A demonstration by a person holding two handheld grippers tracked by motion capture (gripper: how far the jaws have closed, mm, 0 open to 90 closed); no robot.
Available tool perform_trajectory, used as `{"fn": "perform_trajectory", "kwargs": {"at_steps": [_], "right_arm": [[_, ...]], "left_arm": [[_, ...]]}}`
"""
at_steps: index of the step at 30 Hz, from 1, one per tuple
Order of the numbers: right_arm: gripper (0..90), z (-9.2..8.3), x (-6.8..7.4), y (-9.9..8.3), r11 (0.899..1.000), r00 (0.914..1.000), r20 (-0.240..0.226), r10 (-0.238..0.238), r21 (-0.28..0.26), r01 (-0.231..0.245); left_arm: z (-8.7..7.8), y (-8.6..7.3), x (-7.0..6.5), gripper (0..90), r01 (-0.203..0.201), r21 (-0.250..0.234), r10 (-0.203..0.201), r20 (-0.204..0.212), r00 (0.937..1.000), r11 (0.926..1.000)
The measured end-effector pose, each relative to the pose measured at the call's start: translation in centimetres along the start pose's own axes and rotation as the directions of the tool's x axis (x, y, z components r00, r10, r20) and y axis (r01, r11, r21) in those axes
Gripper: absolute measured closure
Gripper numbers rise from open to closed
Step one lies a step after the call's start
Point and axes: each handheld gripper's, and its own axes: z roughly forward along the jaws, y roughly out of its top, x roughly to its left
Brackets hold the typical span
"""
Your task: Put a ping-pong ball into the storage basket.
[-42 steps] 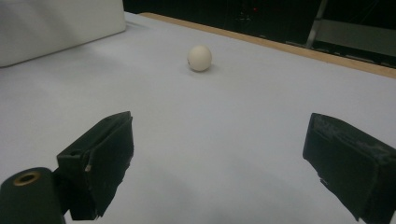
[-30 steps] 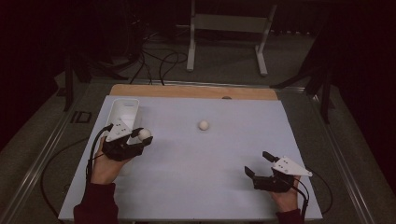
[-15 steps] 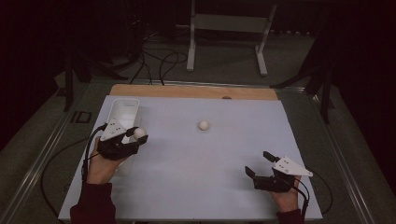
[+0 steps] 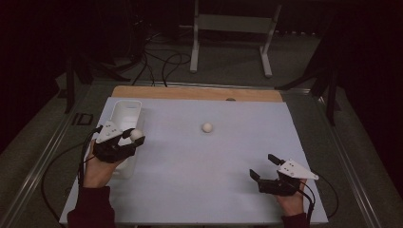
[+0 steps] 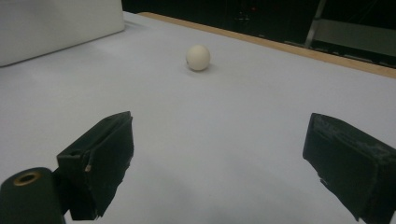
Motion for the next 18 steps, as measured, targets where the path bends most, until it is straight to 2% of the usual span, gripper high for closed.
{"fn": "perform_trajectory", "kwargs": {"at_steps": [5,18], "right_arm": [[8.5,0.01,0.01,0.0,1.0,1.0,0.0,0.001,0.001,-0.001],[8.5,0.09,0.08,-0.03,1.0,1.0,-0.002,0.003,0.003,-0.003]], "left_arm": [[-0.33,-0.21,0.47,50.8,0.007,0.012,-0.007,0.002,1.0,0.9999],[-0.74,-0.56,1.08,50.8,0.012,0.003,-0.012,-0.007,0.9999,0.9999]]}}
